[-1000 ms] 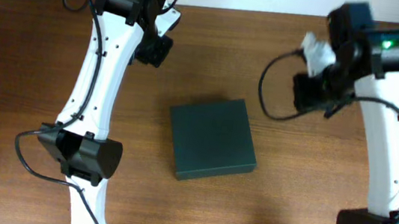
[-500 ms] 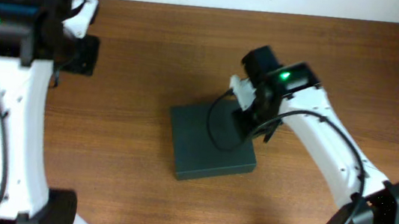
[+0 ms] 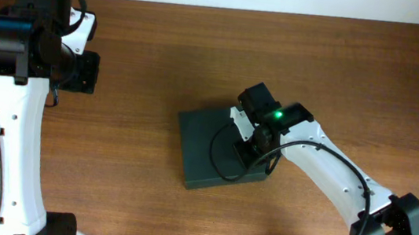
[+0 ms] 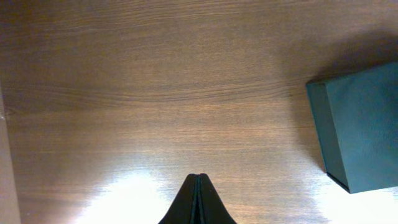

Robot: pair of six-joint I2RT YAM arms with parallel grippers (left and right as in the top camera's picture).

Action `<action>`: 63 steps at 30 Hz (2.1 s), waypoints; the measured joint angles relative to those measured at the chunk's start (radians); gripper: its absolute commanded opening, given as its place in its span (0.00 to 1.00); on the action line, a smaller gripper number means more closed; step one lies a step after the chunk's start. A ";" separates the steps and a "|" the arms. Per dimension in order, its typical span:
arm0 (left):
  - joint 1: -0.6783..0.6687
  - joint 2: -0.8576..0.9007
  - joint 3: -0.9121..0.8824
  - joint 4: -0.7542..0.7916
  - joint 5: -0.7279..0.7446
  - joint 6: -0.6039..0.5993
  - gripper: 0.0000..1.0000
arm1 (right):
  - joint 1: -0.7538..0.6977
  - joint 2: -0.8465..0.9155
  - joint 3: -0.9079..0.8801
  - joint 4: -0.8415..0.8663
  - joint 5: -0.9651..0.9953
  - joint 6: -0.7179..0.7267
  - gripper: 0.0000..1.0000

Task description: Pack container

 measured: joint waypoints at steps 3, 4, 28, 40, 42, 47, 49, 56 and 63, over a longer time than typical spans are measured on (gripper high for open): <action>0.000 0.000 0.000 0.001 0.006 0.000 0.02 | 0.000 0.001 0.004 -0.001 0.001 0.004 0.04; 0.000 0.000 0.000 0.002 0.008 0.000 0.03 | 0.000 0.003 0.008 -0.004 0.004 0.005 0.04; 0.000 -0.280 -0.281 0.207 0.095 0.081 0.73 | -0.666 -0.205 0.330 -0.170 0.169 0.060 0.23; 0.000 -0.716 -0.980 0.566 0.216 0.129 0.99 | -0.662 -0.778 -0.084 -0.053 0.166 0.042 0.41; 0.000 -0.786 -1.038 0.578 0.223 0.118 0.99 | -0.658 -0.887 -0.183 -0.050 0.164 0.063 0.58; 0.000 -0.925 -1.087 0.591 0.234 0.090 0.99 | -0.657 -1.150 -0.354 -0.070 0.156 0.130 0.99; 0.000 -0.964 -1.087 0.592 0.234 0.083 0.99 | -0.657 -1.229 -0.397 -0.050 0.156 0.150 0.99; 0.000 -0.973 -1.090 0.586 0.234 0.078 0.99 | -0.657 -1.296 -0.414 -0.024 0.153 0.184 0.99; 0.000 -0.973 -1.090 0.587 0.234 0.078 0.99 | -0.657 -1.297 -0.414 -0.024 0.153 0.190 0.99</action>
